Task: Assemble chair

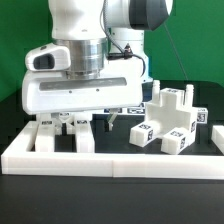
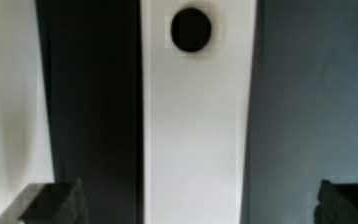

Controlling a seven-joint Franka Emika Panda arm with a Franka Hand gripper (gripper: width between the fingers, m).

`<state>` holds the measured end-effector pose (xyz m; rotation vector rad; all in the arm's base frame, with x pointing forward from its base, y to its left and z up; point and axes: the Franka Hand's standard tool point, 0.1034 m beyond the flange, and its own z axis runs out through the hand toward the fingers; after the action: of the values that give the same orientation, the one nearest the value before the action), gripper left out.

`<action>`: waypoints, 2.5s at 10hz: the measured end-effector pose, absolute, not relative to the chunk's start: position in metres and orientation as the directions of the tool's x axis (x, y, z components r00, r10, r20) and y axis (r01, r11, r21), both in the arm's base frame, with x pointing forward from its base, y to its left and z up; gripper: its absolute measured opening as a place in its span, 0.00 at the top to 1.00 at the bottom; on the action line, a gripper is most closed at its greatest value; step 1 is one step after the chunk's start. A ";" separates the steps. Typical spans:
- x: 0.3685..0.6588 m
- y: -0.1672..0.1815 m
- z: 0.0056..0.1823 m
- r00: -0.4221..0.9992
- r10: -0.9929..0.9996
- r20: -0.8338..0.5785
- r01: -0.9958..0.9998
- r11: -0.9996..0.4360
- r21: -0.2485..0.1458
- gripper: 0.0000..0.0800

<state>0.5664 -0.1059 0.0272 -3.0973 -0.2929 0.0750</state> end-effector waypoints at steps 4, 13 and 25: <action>0.559 -0.105 0.008 0.981 0.190 -0.048 0.189 -0.982 -0.023 0.19; 0.557 -0.102 0.006 0.980 0.193 -0.047 0.192 -0.981 -0.024 0.64; 0.566 -0.093 0.070 0.991 0.127 -0.032 0.125 -0.991 -0.054 0.64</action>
Offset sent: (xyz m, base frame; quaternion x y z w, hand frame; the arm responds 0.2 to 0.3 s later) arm -0.0064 0.0061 -0.0219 0.0074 0.0189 0.0135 0.9997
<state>0.5663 -0.0931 0.0700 -3.0828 -0.1957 0.0541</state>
